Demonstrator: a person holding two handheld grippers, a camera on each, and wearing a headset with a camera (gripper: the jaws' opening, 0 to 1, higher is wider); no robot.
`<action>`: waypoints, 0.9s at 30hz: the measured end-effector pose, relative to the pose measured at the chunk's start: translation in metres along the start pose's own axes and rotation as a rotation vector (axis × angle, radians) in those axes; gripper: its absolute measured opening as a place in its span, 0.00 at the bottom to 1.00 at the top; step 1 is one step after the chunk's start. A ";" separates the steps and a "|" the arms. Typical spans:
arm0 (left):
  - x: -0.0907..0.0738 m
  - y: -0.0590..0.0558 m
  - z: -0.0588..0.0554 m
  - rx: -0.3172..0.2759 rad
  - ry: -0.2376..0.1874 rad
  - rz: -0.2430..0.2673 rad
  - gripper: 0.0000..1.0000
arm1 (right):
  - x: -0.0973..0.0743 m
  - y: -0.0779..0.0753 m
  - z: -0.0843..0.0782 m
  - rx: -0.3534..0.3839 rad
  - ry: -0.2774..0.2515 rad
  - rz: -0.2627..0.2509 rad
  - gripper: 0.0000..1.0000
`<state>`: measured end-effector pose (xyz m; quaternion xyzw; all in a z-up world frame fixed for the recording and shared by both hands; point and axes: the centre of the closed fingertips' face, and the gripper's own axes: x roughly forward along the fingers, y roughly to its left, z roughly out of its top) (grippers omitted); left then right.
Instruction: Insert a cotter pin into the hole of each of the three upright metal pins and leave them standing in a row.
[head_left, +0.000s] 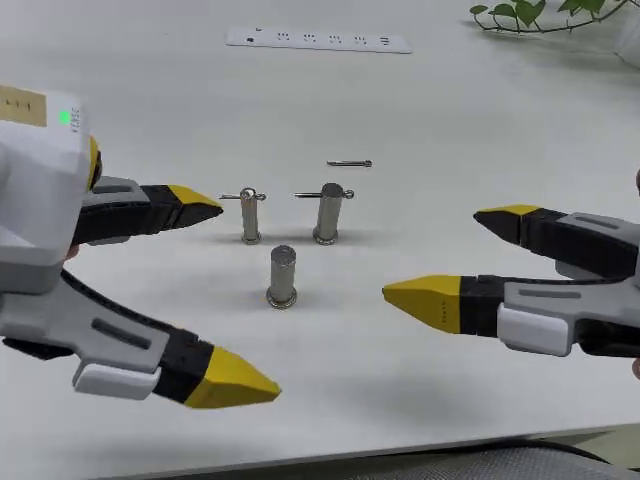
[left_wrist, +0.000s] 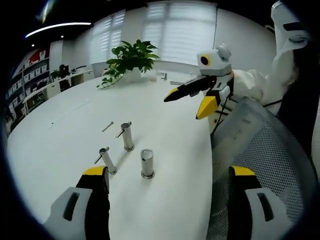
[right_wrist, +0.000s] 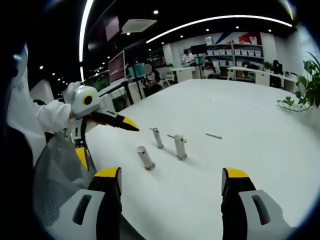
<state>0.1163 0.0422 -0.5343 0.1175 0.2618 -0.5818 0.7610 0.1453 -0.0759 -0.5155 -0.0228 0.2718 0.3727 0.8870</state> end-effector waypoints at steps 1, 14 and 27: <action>-0.001 0.000 0.000 -0.004 -0.002 0.003 0.99 | 0.000 -0.001 0.001 -0.011 0.001 0.000 0.78; -0.012 0.007 -0.009 -0.083 -0.012 0.046 0.99 | 0.005 -0.041 0.025 -0.245 0.100 0.012 0.28; -0.024 0.019 -0.007 -0.128 -0.062 0.112 0.96 | 0.042 -0.083 0.041 -0.424 0.286 0.071 0.00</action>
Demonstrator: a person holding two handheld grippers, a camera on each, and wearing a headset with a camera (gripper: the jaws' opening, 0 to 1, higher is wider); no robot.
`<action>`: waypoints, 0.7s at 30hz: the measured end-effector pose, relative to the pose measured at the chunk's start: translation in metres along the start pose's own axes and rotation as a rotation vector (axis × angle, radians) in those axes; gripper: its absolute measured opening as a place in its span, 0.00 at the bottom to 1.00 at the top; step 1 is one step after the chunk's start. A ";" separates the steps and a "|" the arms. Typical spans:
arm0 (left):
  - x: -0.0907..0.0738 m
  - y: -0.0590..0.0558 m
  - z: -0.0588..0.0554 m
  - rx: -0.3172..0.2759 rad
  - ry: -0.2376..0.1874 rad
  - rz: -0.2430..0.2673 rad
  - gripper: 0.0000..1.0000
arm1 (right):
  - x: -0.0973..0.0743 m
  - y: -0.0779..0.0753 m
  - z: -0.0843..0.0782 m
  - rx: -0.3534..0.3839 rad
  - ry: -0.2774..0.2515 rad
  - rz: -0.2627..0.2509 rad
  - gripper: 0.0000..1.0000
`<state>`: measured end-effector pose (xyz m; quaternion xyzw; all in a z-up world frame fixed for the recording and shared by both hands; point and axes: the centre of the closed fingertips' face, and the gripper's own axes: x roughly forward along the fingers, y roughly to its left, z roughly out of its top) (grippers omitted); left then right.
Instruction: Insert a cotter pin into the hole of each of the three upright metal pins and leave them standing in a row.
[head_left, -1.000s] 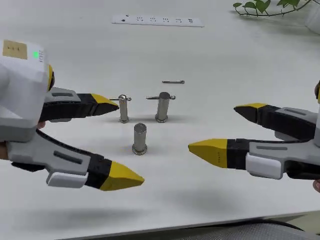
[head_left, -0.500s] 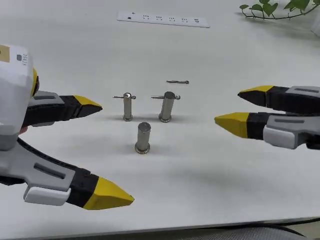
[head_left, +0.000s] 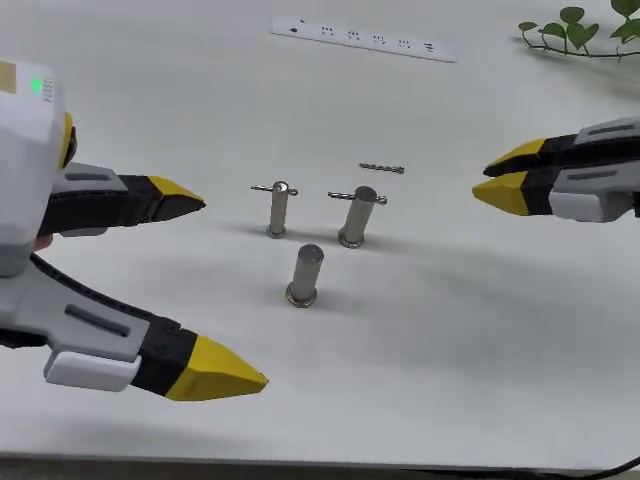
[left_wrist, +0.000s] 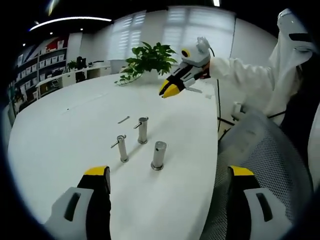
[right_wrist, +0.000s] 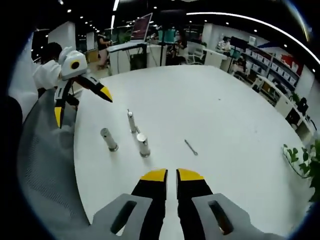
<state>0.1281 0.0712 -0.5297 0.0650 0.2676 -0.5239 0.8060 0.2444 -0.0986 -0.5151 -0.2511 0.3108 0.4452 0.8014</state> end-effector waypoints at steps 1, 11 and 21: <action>0.000 0.002 0.000 0.000 -0.003 0.012 0.95 | 0.004 -0.002 0.002 -0.011 0.003 0.015 0.00; -0.007 0.006 0.001 -0.036 -0.024 0.032 0.92 | 0.046 -0.011 0.016 -0.176 0.087 0.127 0.00; -0.009 0.013 0.002 -0.046 -0.034 0.074 0.90 | 0.079 -0.012 0.007 -0.302 0.208 0.216 0.05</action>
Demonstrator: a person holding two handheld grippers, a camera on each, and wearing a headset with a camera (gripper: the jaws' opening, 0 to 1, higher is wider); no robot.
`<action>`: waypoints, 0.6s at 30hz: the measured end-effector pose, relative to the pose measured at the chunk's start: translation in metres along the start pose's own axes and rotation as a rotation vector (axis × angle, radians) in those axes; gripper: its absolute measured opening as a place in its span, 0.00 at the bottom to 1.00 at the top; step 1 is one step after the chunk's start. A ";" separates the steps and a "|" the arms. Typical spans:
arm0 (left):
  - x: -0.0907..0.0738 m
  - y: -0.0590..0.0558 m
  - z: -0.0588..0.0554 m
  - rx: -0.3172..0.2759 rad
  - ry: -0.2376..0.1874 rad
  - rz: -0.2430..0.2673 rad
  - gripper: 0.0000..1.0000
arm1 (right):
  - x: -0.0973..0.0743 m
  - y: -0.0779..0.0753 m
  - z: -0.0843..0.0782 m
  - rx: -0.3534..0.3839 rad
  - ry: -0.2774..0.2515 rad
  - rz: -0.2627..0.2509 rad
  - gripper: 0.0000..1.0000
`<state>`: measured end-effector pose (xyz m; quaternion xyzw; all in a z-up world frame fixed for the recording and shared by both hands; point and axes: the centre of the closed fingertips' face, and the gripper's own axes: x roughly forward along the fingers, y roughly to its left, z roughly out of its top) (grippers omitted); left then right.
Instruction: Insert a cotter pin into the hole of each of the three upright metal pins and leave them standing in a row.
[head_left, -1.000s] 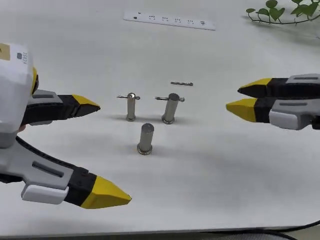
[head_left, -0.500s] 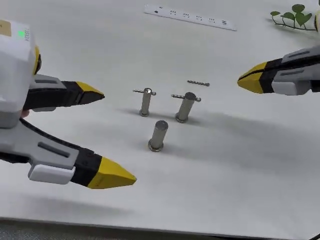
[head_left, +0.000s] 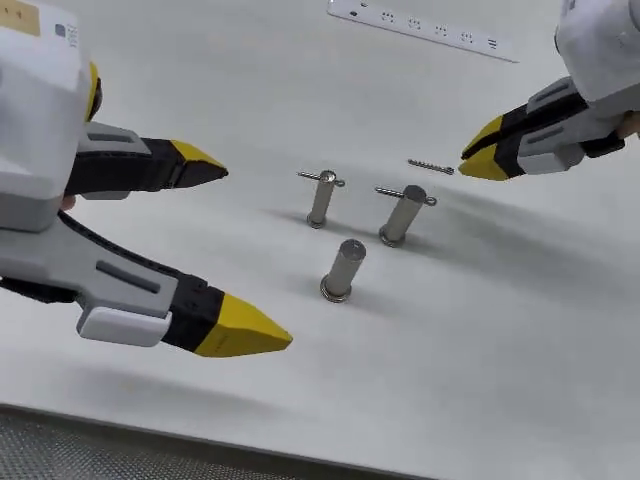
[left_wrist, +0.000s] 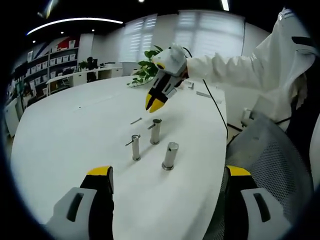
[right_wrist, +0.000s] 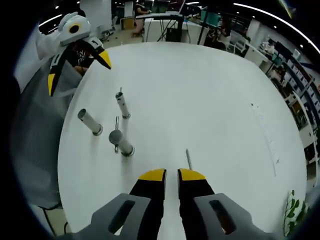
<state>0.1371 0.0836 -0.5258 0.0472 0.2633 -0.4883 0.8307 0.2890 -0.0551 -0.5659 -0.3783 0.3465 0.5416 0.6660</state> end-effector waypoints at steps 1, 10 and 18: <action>0.000 0.000 0.001 -0.003 -0.002 0.000 0.90 | 0.003 -0.001 -0.001 -0.016 0.015 0.007 0.05; 0.006 -0.002 0.004 -0.018 -0.011 0.002 0.90 | 0.030 -0.031 -0.013 -0.050 0.101 0.022 0.11; 0.009 0.001 -0.003 -0.027 0.004 -0.007 0.89 | 0.041 -0.028 -0.020 -0.048 0.135 0.070 0.07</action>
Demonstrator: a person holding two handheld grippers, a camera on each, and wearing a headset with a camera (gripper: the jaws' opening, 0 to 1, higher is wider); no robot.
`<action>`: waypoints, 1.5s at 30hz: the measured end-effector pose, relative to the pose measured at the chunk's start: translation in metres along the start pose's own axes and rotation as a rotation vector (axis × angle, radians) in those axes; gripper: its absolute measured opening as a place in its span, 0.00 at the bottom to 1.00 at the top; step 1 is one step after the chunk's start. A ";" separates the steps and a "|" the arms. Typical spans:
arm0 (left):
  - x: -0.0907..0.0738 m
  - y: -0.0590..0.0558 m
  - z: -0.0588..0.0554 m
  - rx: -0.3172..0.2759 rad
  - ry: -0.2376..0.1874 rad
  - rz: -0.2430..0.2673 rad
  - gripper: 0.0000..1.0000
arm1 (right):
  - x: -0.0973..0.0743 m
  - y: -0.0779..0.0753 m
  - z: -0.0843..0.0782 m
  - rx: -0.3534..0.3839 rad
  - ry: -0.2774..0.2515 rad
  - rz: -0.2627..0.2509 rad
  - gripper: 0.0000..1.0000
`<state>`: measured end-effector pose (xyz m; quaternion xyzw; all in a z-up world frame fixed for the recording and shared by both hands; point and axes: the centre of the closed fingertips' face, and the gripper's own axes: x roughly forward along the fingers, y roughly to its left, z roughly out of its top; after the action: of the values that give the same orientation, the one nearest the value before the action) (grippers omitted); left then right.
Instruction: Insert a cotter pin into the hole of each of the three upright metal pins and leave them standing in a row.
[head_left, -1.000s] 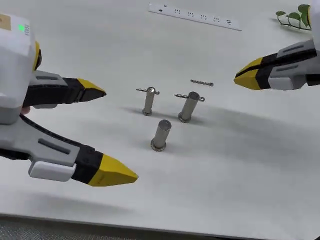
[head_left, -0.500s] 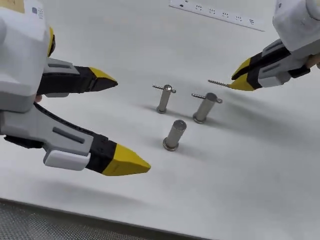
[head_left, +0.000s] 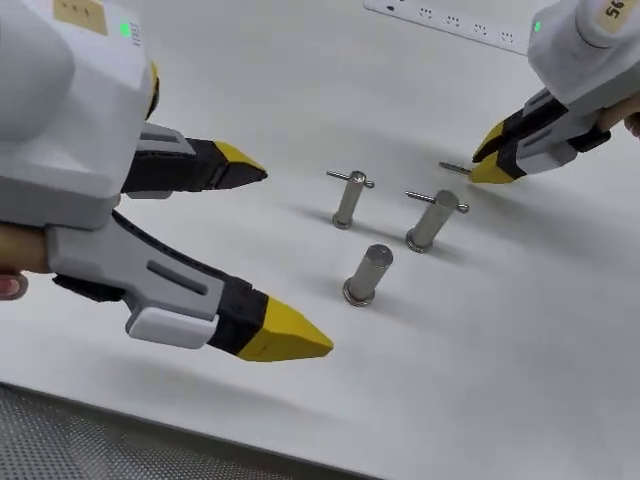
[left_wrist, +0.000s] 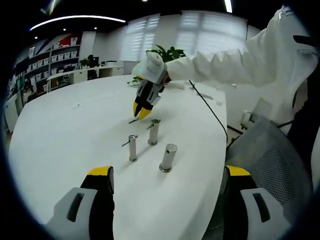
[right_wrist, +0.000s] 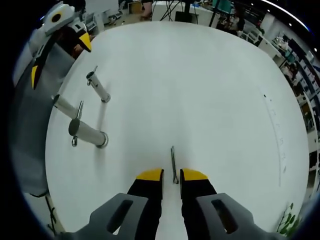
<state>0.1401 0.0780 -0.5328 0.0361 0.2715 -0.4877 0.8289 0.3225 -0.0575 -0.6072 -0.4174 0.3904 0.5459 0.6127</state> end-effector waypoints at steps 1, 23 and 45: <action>0.000 0.000 0.000 -0.003 -0.002 0.000 0.89 | 0.001 0.001 -0.002 -0.007 0.011 0.006 0.07; 0.003 0.004 0.006 -0.008 -0.004 0.013 0.83 | 0.003 0.008 -0.007 -0.138 0.281 0.115 0.01; -0.006 0.009 0.009 -0.031 -0.010 0.059 0.83 | 0.011 -0.008 -0.011 -0.084 0.317 0.125 0.00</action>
<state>0.1490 0.0843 -0.5243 0.0285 0.2738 -0.4591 0.8447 0.3313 -0.0644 -0.6209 -0.4983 0.4842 0.5259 0.4905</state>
